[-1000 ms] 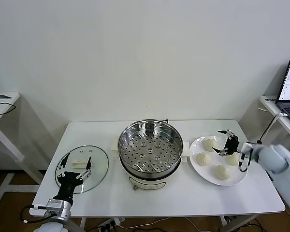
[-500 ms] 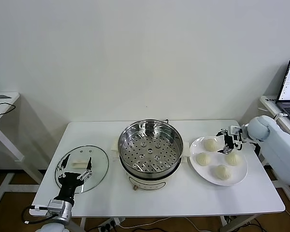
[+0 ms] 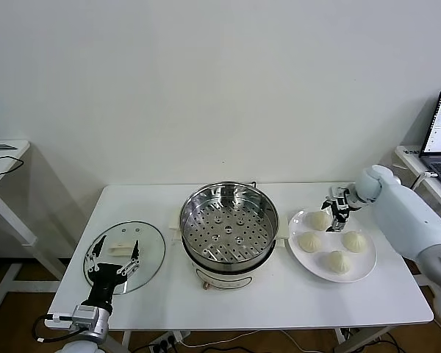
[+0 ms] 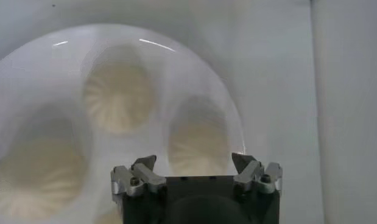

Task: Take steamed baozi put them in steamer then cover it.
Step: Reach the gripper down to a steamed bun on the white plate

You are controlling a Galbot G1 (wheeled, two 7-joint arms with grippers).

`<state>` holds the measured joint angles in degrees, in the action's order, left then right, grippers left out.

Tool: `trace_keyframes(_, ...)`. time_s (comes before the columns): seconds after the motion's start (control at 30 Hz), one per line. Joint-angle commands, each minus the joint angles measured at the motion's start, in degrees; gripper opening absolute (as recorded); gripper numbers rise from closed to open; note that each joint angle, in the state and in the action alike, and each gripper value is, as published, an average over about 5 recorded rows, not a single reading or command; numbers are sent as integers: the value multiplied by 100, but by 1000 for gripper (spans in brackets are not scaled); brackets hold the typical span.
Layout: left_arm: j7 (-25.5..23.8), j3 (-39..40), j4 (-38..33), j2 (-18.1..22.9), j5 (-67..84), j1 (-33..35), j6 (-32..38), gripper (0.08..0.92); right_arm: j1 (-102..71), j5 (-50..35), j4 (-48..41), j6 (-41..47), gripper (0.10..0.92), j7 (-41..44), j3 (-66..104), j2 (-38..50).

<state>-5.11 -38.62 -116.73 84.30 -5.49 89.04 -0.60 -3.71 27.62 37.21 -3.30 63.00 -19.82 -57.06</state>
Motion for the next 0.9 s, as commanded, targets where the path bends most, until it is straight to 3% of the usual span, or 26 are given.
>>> trace_keyframes(0.03, 2, 27, -16, 8, -16, 4, 10, 823, 146, 403, -481, -74, 823, 1, 63, -361)
trace_keyframes(0.43, 2, 53, -13, 36, -62, 9, 39, 823, 81, 549, -506, -120, 819, -136, 244, -364)
trace_keyframes(0.67, -2, 68, -8, 37, -70, 10, 50, 823, 70, 553, -476, -154, 726, -170, 264, -347)
trace_keyframes(0.9, -1, 92, -14, 53, -74, 9, 59, 823, 58, 480, -335, -209, 706, -168, 229, -262)
